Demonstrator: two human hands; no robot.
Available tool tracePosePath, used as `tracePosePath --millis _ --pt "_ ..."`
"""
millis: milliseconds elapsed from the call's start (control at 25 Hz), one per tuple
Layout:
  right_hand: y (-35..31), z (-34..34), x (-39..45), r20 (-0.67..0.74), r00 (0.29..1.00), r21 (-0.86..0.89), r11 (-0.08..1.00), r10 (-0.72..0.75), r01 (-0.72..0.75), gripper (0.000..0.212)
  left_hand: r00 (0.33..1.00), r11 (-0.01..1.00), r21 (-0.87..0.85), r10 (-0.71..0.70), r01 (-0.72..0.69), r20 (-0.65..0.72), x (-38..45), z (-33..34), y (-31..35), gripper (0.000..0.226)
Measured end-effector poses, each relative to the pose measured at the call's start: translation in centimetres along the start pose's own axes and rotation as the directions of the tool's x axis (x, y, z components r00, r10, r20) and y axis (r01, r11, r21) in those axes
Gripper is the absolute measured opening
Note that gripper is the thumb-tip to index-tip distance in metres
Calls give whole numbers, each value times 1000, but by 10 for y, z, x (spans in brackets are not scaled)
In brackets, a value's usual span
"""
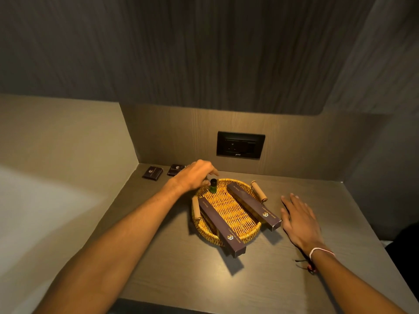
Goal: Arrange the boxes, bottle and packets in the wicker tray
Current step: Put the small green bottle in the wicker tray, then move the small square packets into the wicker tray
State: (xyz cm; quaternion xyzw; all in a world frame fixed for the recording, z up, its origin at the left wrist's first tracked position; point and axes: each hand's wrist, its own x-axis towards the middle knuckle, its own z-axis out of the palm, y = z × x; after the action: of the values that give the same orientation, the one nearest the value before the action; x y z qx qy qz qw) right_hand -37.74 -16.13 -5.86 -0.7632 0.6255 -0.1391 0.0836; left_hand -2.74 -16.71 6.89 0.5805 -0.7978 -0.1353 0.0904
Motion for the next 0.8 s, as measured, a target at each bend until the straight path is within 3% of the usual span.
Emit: tracePosePath --millis 120,240,400,560,680,800 --pt "-5 2 -1 83 996 -80 997 25 -18 65 990 998 -29 -63 59 -125 -6 -2 -15 41" --pt "-18 6 0 146 985 -208 977 89 -57 84 950 973 -26 -229 229 -212 -11 -4 -41 43" --pt "-28 4 -5 156 986 -271 963 53 -9 95 898 896 80 -428 436 -103 -11 3 -74 52" --pt "-32 -1 -8 139 989 -257 966 56 -18 91 869 866 123 -493 485 42 -6 21 -90 54" --pt "-34 -3 -8 132 989 -228 973 73 -41 89 862 858 111 -507 502 14 0 29 -90 49" --pt "-33 -3 -7 124 989 -213 976 82 -54 87 860 858 67 -508 510 -48 7 28 -87 27"
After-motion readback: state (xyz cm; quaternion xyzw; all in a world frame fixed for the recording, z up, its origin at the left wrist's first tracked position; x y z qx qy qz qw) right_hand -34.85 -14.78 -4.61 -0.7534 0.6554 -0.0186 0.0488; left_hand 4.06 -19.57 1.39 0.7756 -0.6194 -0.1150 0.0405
